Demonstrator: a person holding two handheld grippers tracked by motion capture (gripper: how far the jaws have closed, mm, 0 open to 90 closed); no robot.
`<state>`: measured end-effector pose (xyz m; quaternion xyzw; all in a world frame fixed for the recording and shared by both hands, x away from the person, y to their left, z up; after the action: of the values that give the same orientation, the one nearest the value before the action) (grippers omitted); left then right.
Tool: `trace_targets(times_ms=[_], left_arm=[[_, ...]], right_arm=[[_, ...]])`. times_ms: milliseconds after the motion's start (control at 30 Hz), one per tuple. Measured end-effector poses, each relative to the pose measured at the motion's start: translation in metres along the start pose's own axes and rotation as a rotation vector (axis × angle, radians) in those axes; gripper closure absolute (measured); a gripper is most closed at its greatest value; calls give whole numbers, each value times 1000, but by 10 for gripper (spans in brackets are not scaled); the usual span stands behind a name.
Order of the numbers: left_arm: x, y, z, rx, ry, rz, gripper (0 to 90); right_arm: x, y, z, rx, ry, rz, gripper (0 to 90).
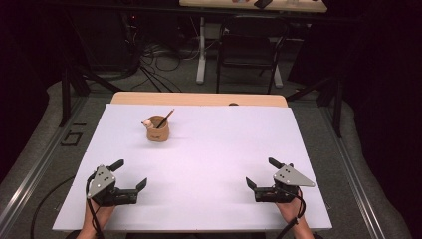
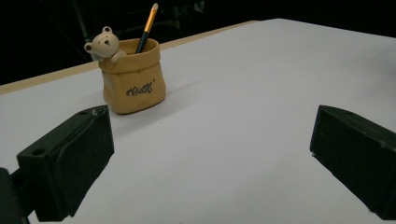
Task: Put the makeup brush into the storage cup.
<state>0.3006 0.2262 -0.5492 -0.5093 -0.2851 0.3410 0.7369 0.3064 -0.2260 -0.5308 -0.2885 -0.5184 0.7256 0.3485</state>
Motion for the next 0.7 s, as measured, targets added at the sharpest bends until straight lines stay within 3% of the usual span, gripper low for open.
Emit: trace_targets(times_ms=[200,467,700], left_arm=[[0,5,3,28,-16,11,0],[4,8,7,49,-53,26,0],[7,9,4,65,-52,28,0]], right_arm=[[-1,4,6,3,51,-8,5],[-2,8,12,17,79,-23,4],[-2,8,11,30,72,-14,1]])
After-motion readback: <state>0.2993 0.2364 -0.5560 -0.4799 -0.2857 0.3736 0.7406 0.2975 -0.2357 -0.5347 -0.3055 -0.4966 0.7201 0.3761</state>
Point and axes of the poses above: each handheld gripper's, and its own axes: z roughly backward along the jaws, y roughly out of its underside, x roughly to its left, the point moved 4 cm from there along -z, roughly forward along the jaws, and after that the axes turned 2 degrees about -z, right-handed, at the moved point
